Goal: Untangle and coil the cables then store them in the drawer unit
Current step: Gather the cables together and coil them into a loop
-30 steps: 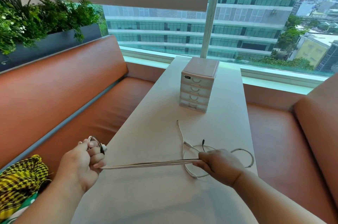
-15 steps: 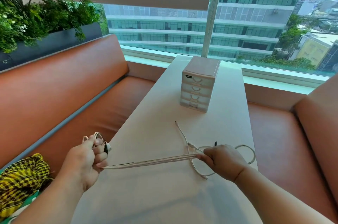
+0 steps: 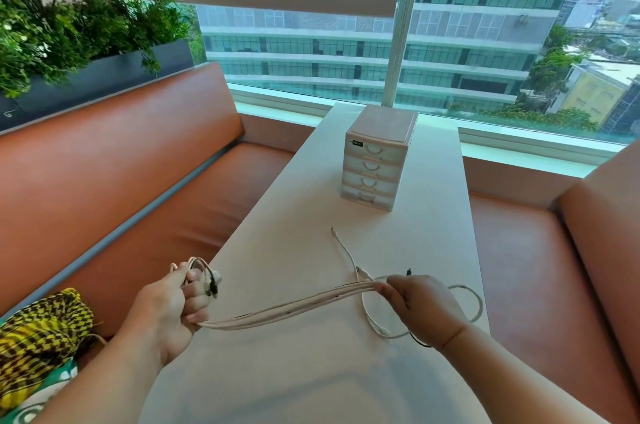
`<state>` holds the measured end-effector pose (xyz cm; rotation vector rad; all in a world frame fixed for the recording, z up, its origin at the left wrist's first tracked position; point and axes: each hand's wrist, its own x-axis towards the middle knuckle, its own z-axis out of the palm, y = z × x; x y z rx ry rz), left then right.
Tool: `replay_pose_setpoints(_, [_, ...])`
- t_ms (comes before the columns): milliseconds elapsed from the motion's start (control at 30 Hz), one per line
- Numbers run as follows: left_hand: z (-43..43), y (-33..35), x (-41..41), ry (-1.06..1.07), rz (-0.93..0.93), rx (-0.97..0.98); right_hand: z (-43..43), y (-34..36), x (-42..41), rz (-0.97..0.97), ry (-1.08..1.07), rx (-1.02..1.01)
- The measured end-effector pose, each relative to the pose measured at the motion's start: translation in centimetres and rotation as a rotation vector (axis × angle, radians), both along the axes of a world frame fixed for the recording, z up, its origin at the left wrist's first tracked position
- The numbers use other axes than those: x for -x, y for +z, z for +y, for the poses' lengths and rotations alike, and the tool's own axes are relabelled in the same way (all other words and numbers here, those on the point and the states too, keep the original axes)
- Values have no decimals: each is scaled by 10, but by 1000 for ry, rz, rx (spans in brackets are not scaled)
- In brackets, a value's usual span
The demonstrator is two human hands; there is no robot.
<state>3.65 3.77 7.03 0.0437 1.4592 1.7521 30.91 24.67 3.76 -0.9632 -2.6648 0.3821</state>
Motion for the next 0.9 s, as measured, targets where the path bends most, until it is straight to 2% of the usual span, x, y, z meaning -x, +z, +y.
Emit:
replay_pose_setpoints(67, [5,2,-5,-132,96,50,-1,-4,2,6,-20,39])
replay_pose_setpoints(200, [34,2,-17,-422,436,251,-7,-6,5,-8,-6,144])
replay_pose_setpoints(433, [69,-30,-18,-534,746,266,-18,-10,0,-46,-8,212])
replay_pose_setpoints(600, [72,-81,-4,-534,726,429,-29,-15,-6,-118,-20,276])
replay_pose_setpoints(800, [52,-128,13,-204,615,893,-38,-27,-8,-160,5,292])
replay_pose_setpoints(900, [48,-135,16,-233,460,918,-39,-36,-8,-175,17,295])
